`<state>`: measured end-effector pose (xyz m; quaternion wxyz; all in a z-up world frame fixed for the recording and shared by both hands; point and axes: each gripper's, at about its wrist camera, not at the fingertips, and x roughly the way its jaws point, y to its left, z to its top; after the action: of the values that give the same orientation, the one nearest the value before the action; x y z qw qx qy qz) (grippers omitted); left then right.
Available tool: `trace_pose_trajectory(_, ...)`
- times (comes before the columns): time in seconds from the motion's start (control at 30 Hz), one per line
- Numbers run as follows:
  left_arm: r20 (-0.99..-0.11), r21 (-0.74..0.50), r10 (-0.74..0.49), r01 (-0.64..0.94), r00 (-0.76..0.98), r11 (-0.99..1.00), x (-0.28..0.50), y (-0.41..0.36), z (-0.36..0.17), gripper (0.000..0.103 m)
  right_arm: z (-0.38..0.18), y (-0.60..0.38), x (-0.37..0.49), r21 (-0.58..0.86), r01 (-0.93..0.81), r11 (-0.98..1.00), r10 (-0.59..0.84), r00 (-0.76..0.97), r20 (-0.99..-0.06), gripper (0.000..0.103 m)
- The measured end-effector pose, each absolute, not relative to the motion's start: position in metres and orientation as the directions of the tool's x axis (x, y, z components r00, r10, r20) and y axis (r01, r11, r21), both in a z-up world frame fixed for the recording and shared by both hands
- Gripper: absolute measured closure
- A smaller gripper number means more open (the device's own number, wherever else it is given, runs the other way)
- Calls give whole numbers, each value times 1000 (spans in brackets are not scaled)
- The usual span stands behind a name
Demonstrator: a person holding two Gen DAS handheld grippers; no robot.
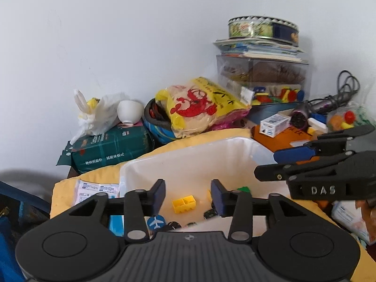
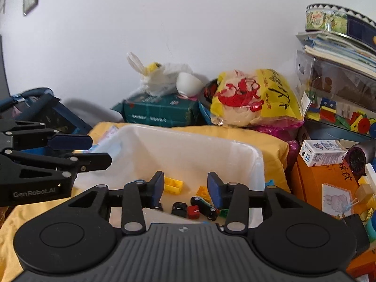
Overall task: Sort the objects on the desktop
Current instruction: 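Carry both bricks over the white bin and open both tools, then move both open tools back over the blanket toward the green and orange bricks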
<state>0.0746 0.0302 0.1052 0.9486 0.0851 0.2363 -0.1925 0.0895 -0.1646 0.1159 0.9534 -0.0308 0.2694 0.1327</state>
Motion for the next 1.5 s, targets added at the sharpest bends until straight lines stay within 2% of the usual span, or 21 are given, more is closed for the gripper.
trace_pose_trajectory(0.17,-511,102,-327,434,795,895,35,34,97,53,109,-165,45,5,-320,948,276,810,-517,54)
trace_pose_trajectory(0.3,-542,49,-346,440,766,897,10,39,80,52,95,-164,17,2,-346,938,293,790,-538,46)
trace_pose_trajectory(0.37,-569,32,-342,436,748,900,2,39,66,48,80,-162,8,4,-351,936,289,765,-576,44)
trace_pose_trajectory(0.57,-653,-17,-345,442,675,897,-17,31,20,47,39,-164,0,58,-329,942,278,675,-683,45)
trace_pose_trajectory(0.73,-709,-58,-346,438,615,897,-27,28,-2,47,18,-165,-3,149,-321,935,326,620,-714,45)
trace_pose_trajectory(1.43,-764,-12,-315,474,564,880,-33,23,-22,49,-2,-155,-14,79,-344,936,280,586,-761,47)
trace_pose_trajectory(1.5,-768,-13,-309,468,561,884,-32,24,-23,49,-3,-153,-12,54,-339,939,257,592,-764,51)
